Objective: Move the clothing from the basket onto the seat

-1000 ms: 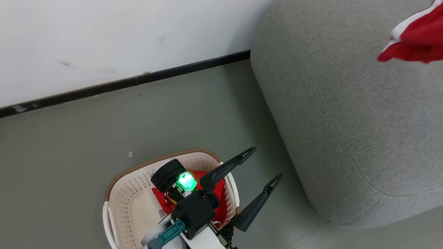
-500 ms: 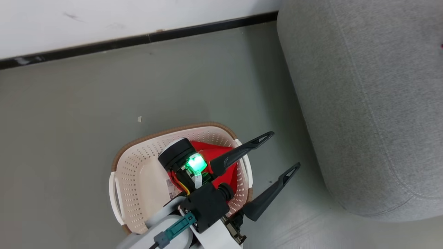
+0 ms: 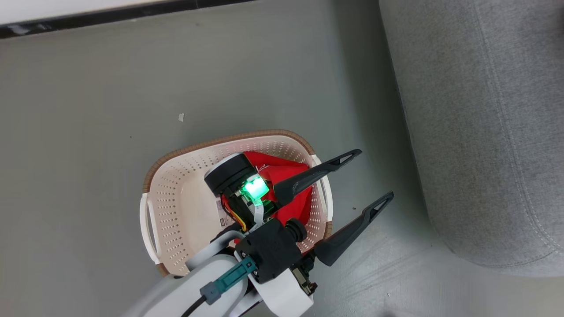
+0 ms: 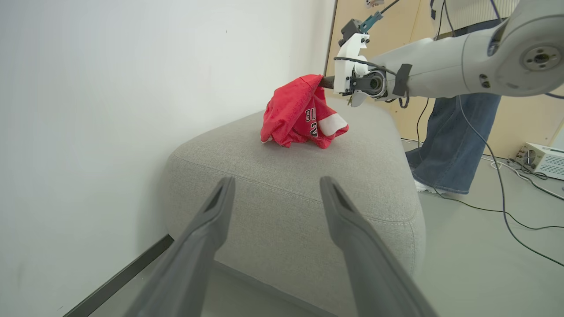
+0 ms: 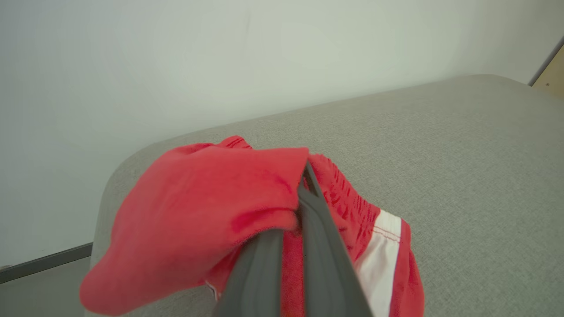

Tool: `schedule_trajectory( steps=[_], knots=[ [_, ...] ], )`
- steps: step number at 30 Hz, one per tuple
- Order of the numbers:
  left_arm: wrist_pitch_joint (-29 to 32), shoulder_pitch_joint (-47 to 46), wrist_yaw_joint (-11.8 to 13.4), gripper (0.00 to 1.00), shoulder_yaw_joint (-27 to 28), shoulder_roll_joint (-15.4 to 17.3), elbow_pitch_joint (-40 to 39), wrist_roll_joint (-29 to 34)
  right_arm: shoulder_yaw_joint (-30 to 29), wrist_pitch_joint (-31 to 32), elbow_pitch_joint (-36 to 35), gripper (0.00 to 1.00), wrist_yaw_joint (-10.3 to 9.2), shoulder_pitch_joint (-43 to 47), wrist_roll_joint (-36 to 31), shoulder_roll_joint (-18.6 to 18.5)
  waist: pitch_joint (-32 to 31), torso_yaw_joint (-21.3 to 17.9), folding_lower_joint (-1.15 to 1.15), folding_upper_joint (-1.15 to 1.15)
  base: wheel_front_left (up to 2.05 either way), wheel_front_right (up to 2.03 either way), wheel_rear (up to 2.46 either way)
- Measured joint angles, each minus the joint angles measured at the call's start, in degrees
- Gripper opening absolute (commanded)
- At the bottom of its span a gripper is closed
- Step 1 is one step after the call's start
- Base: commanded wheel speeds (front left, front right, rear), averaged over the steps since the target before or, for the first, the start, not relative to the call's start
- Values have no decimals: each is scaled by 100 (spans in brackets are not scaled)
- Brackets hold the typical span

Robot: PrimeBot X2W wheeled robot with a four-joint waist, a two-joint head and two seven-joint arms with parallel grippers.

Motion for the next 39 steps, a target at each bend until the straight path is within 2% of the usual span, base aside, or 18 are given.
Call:
schedule_trajectory(
  steps=[5,8,10,11,14,15,16,29,39],
  knots=[
    [-1,-174,-2,100,-23,42,66,5,-42,-16,-1,0,0,122,159,75,190,23,0,0,0,0,0],
    [-4,-246,-45,100,-12,76,143,5,26,-16,-94,0,0,244,156,259,284,5,0,0,0,0,0],
    [-36,-253,-46,100,20,172,293,5,103,-16,-261,15,1,315,100,606,317,-73,0,0,0,0,0],
    [-68,-256,-47,100,20,191,336,4,96,-16,-321,27,1,352,97,673,317,-99,0,0,0,0,0],
    [-97,-263,-49,100,14,199,416,0,19,-16,-442,50,0,450,89,655,291,-158,0,0,0,0,0],
    [-122,-264,-49,100,11,201,436,-5,-26,-18,-516,80,0,497,86,633,278,-174,0,0,0,0,0],
    [-129,-266,-51,100,9,204,457,-5,-62,-18,-559,100,0,529,81,619,265,-190,0,0,0,0,0],
    [-246,-284,-52,100,-29,271,790,-99,-40,-23,-976,100,0,1099,152,644,35,-395,0,0,0,0,0],
    [-374,-280,-49,100,213,337,1102,-298,133,-23,-1769,100,0,1561,235,661,-273,-571,0,0,0,0,0]
  ],
)
